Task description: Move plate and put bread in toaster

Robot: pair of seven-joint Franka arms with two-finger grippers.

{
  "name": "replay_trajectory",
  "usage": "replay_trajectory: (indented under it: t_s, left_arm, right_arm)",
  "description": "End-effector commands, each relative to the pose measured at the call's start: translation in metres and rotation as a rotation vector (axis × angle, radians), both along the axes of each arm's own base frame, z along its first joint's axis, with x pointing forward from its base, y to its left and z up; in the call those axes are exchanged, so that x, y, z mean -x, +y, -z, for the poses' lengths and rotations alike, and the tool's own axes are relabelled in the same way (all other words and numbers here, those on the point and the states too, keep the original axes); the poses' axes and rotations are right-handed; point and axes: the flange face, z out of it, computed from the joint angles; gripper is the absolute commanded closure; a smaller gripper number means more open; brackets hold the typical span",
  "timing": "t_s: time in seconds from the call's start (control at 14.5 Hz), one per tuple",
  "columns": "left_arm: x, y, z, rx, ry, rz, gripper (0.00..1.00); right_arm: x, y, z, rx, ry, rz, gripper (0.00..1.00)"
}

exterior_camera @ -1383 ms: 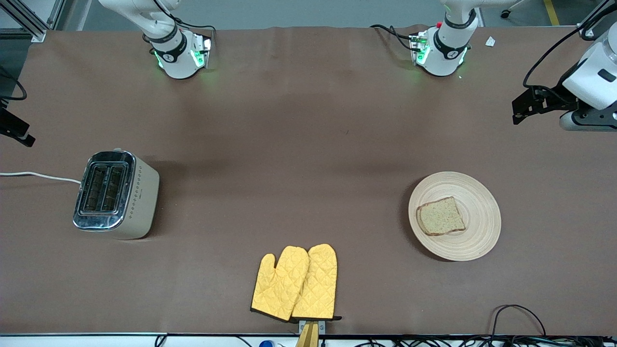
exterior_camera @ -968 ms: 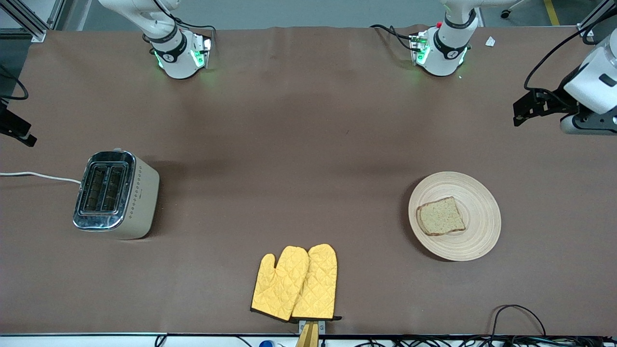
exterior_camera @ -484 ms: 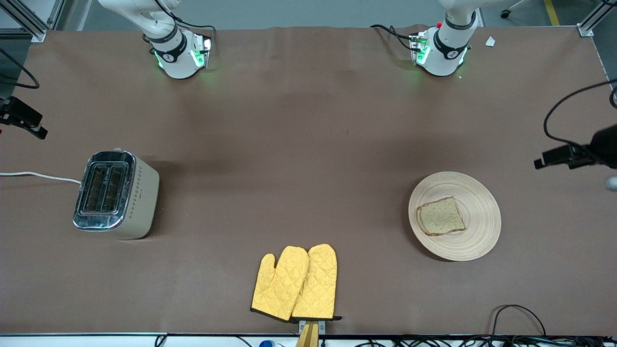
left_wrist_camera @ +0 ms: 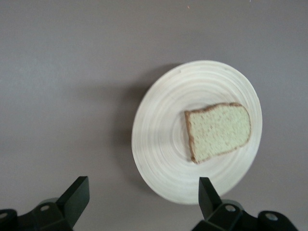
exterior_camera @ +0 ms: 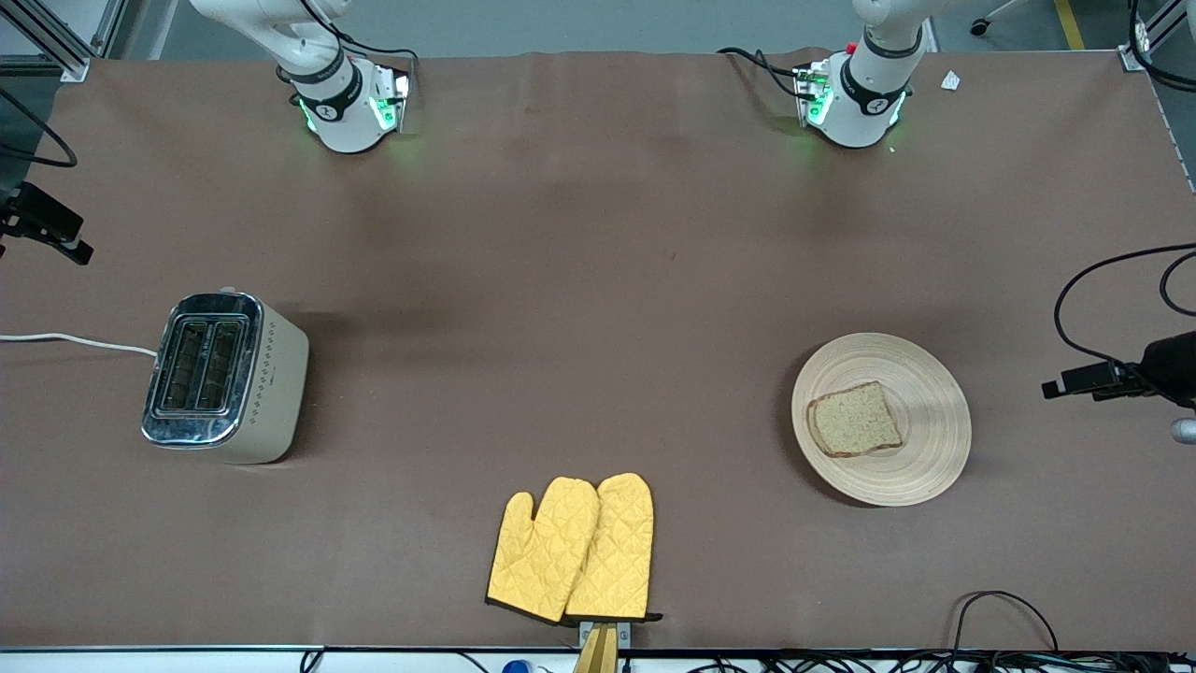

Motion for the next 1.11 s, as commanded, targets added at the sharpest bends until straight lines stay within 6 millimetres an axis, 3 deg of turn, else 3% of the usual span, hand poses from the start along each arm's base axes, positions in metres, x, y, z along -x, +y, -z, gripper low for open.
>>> replay_trajectory:
  t_s: [0.0,0.14,0.28,0.55,1.04]
  left_arm:
    - [-0.003,0.032,0.059,0.114,-0.027,0.004,0.00]
    - [-0.002,0.042,0.108,0.199,-0.042,0.019,0.03]
    - [0.001,0.049,0.141,0.239,-0.073,0.038,0.15]
    - [0.005,0.049,0.190,0.373,-0.110,0.009,0.29]
    - [0.009,0.037,0.218,0.509,-0.104,-0.044,0.41]
  right_arm:
    - [0.009,-0.002,0.000,0.010,-0.004,-0.010,0.00]
    - [0.009,-0.002,0.001,0.009,-0.004,-0.009,0.00]
    - [0.009,-0.002,0.001,0.009,-0.004,-0.009,0.00]
    - [0.009,-0.002,0.002,0.009,-0.002,-0.009,0.00]
    - [0.008,-0.001,0.002,0.011,-0.005,-0.010,0.00]
